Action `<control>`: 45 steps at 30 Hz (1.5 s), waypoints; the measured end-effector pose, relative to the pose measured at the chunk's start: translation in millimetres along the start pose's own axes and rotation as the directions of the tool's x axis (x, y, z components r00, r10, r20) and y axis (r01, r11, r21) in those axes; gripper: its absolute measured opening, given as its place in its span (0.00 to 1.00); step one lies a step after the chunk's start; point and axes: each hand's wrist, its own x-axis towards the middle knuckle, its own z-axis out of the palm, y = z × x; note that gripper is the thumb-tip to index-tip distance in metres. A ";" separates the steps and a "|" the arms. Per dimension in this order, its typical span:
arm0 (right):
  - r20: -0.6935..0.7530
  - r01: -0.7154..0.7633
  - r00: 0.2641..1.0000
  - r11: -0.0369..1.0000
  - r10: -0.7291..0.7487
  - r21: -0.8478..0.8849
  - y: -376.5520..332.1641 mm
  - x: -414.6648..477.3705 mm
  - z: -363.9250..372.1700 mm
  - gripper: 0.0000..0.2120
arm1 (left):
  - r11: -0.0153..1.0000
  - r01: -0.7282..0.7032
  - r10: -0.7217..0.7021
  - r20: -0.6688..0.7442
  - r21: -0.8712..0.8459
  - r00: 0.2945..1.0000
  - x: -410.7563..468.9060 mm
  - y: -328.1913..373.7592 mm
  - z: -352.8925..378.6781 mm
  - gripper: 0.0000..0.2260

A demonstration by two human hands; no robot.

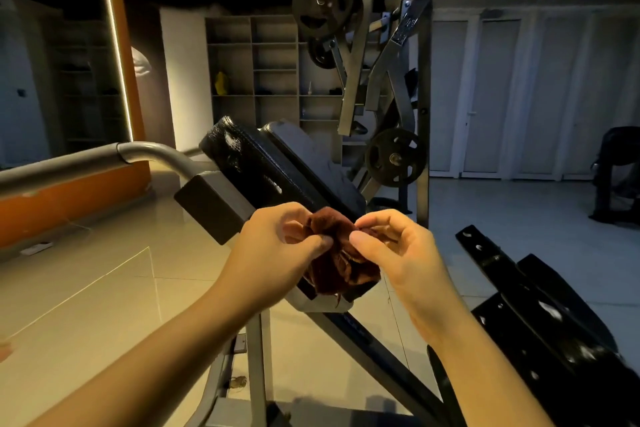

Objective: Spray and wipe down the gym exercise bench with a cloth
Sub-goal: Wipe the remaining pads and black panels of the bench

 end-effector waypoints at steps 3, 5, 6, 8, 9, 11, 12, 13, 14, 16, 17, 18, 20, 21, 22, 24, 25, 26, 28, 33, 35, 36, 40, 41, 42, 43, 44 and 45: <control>-0.036 0.088 0.995 0.987 -0.094 -0.136 3.7 -8.0 -5.9 0.11 | 0.978 0.114 -0.119 -0.019 -0.175 0.993 -3.6 -1.3 12.5 0.03; -0.040 0.156 0.984 0.945 -0.175 -0.287 9.7 -10.3 -6.6 0.08 | 0.952 0.173 -0.191 -0.052 -0.251 0.980 -8.0 -3.6 21.1 0.02; -0.047 0.192 0.974 0.914 -0.223 -0.357 13.4 -11.4 -5.3 0.07 | 0.933 0.207 -0.236 -0.066 -0.295 0.970 -10.5 -4.7 25.6 0.02; -0.055 0.254 0.949 0.859 -0.309 -0.444 22.3 -14.3 -0.7 0.06 | 0.881 0.273 -0.332 -0.094 -0.386 0.938 -16.4 -7.2 35.9 0.02; -0.046 0.277 0.940 0.837 -0.337 -0.471 26.7 -15.3 1.7 0.06 | 0.859 0.291 -0.375 -0.130 -0.421 0.918 -18.6 -8.2 41.4 0.02; 0.002 0.306 0.936 0.811 -0.352 -0.499 34.7 -17.0 4.6 0.09 | 0.846 0.289 -0.428 -0.248 -0.448 0.869 -22.3 -12.4 50.7 0.05; 0.036 0.312 0.939 0.809 -0.341 -0.498 38.5 -17.6 5.1 0.12 | 0.849 0.272 -0.433 -0.304 -0.452 0.848 -23.9 -14.1 53.9 0.07; 0.072 0.313 0.945 0.814 -0.320 -0.489 42.3 -17.9 4.5 0.16 | 0.855 0.253 -0.429 -0.345 -0.452 0.835 -24.5 -14.6 56.0 0.08; 0.113 0.315 0.948 0.820 -0.298 -0.477 44.9 -17.6 3.8 0.21 | 0.861 0.236 -0.423 -0.376 -0.451 0.825 -24.4 -14.2 56.9 0.08; 0.182 0.327 0.945 0.795 -0.271 -0.512 49.0 -17.6 4.4 0.30 | 0.862 0.225 -0.425 -0.403 -0.455 0.811 -22.6 -13.7 56.2 0.08; 0.195 0.358 0.933 0.727 -0.303 -0.586 51.1 -17.3 5.2 0.33 | 0.859 0.228 -0.429 -0.400 -0.459 0.810 -21.0 -13.5 56.0 0.08; 0.197 0.396 0.910 0.626 -0.365 -0.671 52.9 -16.0 6.6 0.35 | 0.853 0.235 -0.436 -0.390 -0.465 0.811 -19.4 -13.8 55.7 0.08; 0.208 0.461 0.831 0.430 -0.516 -0.776 55.6 -12.3 11.5 0.36 | 0.838 0.253 -0.455 -0.362 -0.483 0.814 -16.3 -15.9 54.9 0.07; 0.214 0.483 0.794 0.374 -0.569 -0.792 56.7 -10.3 14.9 0.34 | 0.827 0.269 -0.467 -0.339 -0.493 0.817 -15.1 -16.9 53.6 0.07; 0.221 0.503 0.761 0.340 -0.610 -0.795 57.8 -8.7 18.0 0.31 | 0.812 0.281 -0.479 -0.310 -0.511 0.821 -14.9 -18.2 51.7 0.07; 0.222 0.525 0.714 0.297 -0.664 -0.798 61.6 -4.8 21.2 0.24 | 0.767 0.290 -0.489 -0.230 -0.572 0.841 -16.2 -18.7 45.8 0.06; 0.220 0.526 0.701 0.284 -0.678 -0.802 62.8 -2.9 21.1 0.21 | 0.747 0.296 -0.489 -0.190 -0.596 0.852 -17.1 -18.0 42.5 0.05; 0.217 0.523 0.693 0.272 -0.688 -0.808 62.7 -1.6 20.7 0.18 | 0.737 0.305 -0.488 -0.161 -0.603 0.858 -18.1 -18.1 39.2 0.04; 0.203 0.494 0.700 0.259 -0.685 -0.830 59.0 -2.6 24.0 0.15 | 0.734 0.326 -0.486 -0.126 -0.595 0.865 -18.6 -19.5 35.0 0.04; 0.107 0.352 0.807 0.328 -0.580 -0.877 46.8 -12.4 48.5 0.17 | 0.692 0.367 -0.496 -0.040 -0.622 0.868 -15.6 -22.4 29.1 0.06; 0.091 0.325 0.795 0.295 -0.600 -0.899 49.7 -8.7 50.4 0.19 | 0.706 0.384 -0.476 0.003 -0.595 0.879 -15.6 -24.7 23.8 0.08; 0.083 0.319 0.778 0.278 -0.622 -0.906 52.3 -5.3 50.6 0.20 | 0.712 0.392 -0.463 0.030 -0.583 0.886 -16.7 -25.5 20.4 0.09; 0.073 0.316 0.735 0.246 -0.674 -0.916 59.9 8.0 56.5 0.15 | 0.687 0.428 -0.449 0.121 -0.588 0.885 -20.4 -27.3 6.0 0.12; 0.082 0.322 0.731 0.236 -0.677 -0.917 60.5 10.3 57.6 0.14 | 0.741 0.405 -0.423 0.096 -0.535 0.901 -22.2 -27.8 1.7 0.13; 0.095 0.328 0.729 0.225 -0.678 -0.917 60.3 11.5 57.5 0.12 | 0.835 0.335 -0.357 0.034 -0.437 0.934 -24.5 -30.2 -2.1 0.12; 0.106 0.334 0.730 0.217 -0.675 -0.917 60.5 11.1 56.8 0.11 | 0.923 0.224 -0.249 -0.044 -0.314 0.967 -29.2 -31.8 -6.6 0.09; 0.110 0.335 0.733 0.216 -0.671 -0.917 61.3 9.4 55.6 0.10 | 0.976 0.101 -0.125 -0.121 -0.192 0.985 -35.3 -32.0 -12.8 0.07; 0.105 0.333 0.740 0.225 -0.665 -0.916 63.3 6.6 53.8 0.09 | 0.995 -0.002 -0.016 -0.175 -0.099 0.984 -40.6 -30.5 -20.6 0.05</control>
